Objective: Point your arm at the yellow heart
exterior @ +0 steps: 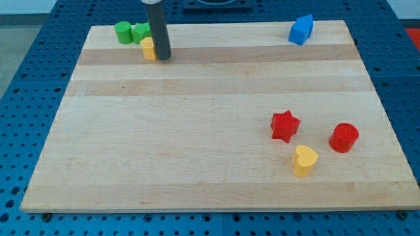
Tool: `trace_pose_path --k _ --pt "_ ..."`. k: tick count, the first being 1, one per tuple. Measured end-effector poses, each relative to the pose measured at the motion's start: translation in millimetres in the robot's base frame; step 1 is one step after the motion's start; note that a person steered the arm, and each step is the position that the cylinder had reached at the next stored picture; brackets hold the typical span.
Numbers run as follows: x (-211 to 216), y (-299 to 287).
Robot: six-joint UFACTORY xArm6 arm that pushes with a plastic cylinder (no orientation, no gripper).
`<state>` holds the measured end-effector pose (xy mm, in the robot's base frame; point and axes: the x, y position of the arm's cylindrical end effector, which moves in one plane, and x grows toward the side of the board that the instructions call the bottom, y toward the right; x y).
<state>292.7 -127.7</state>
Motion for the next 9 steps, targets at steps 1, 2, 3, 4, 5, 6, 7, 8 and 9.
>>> trace_pose_path --k 1,2,3,4,5,6,7,8,9 --pt "-4.8 -21.5" --pt "-6.4 -41.1" --pt "-3.5 -45.2" --pt "25.6 -27.7" --pt "68.8 -11.4" --pt "115.6 -6.4" --pt "163.5 -3.4" --pt "210.1 9.1" --pt "252.1 31.8"
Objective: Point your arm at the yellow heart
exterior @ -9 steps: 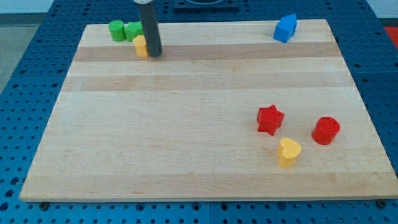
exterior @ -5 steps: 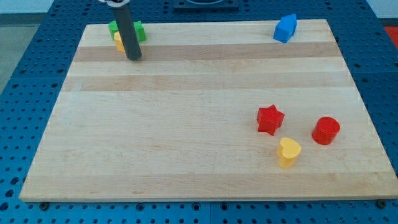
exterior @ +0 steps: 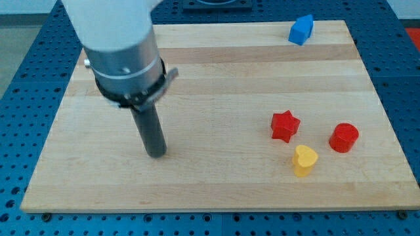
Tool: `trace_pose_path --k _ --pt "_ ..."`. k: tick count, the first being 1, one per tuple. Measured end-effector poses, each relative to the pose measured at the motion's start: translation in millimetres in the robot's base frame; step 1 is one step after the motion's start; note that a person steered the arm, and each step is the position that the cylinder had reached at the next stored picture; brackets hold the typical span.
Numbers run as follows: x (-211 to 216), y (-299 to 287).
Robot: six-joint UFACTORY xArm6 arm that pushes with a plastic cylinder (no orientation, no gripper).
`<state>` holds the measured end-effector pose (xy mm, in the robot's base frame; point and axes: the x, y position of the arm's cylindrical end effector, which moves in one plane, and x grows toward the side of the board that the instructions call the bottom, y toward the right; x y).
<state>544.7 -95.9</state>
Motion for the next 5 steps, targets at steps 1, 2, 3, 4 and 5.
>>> trace_pose_path --k 1,2,3,4,5 --pt "36.6 35.3" --pt "54.7 75.0" --pt "57.9 118.2" --pt "57.9 157.8" --pt "57.9 197.4"
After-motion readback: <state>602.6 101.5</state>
